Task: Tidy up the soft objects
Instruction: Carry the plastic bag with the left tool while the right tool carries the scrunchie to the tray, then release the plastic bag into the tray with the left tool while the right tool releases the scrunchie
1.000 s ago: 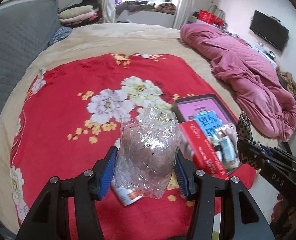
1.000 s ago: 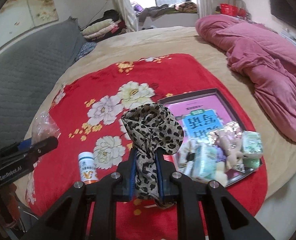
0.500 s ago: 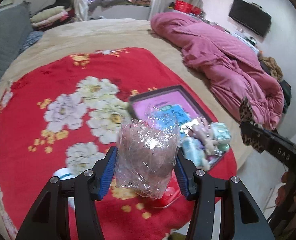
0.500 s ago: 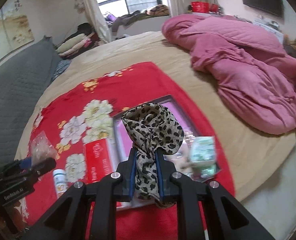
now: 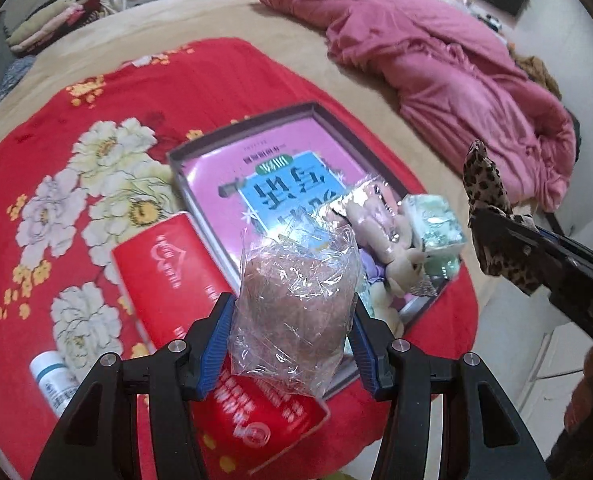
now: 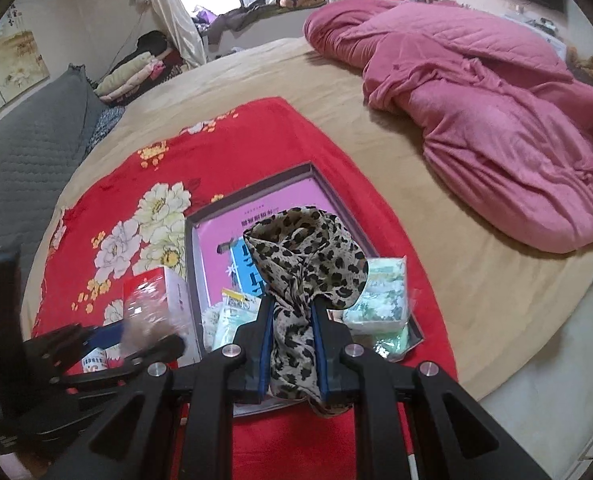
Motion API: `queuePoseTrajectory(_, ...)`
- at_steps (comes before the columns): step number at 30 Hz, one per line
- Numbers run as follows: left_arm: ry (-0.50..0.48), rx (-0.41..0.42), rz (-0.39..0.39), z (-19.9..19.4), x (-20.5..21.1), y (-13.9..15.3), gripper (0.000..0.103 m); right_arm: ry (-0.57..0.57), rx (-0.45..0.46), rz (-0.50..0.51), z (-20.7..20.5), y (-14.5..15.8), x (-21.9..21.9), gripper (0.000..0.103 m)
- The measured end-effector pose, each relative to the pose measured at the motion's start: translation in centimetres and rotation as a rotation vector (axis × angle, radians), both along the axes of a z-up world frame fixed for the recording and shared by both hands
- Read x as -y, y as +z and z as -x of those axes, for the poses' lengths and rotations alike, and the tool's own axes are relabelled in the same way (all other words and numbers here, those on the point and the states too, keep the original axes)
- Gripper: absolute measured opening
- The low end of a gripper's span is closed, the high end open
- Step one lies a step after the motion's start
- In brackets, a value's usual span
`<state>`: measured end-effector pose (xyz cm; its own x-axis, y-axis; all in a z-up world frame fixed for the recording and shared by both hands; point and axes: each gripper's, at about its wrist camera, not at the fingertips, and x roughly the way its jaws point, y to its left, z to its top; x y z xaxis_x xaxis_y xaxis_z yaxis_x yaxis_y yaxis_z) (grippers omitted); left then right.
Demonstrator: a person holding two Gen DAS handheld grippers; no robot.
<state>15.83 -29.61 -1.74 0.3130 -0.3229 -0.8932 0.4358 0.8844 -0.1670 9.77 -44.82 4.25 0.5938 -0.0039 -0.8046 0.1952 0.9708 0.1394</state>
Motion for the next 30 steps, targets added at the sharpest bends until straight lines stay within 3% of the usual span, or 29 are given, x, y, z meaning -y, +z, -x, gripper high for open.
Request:
queuePoseTrajectory(4, -0.015, -0.035, 0.008, -0.8, 1.6, -1.2, 0.056, 0.006, -0.035, 0.009, -0.7, -1.3, 0.5, 0.018)
queuePoseTrajectory(10, -0.074, -0.063, 0.064, -0.4, 4.2, -0.8, 0.056, -0.026, -0.065, 0.000, -1.1, -2.5, 2.7, 0.018)
queuePoseTrajectory(16, -0.116, -0.080, 0.038, 0.1, 6.7, -2.3, 0.056, -0.003, -0.096, -0.013, -2.7, -3.4, 3.7, 0.018)
queuePoseTrajectory(30, -0.125, -0.071, 0.009, -0.6, 7.4, -3.4, 0.056, 0.019, -0.169, -0.059, -6.4, -6.6, 4.0, 0.019)
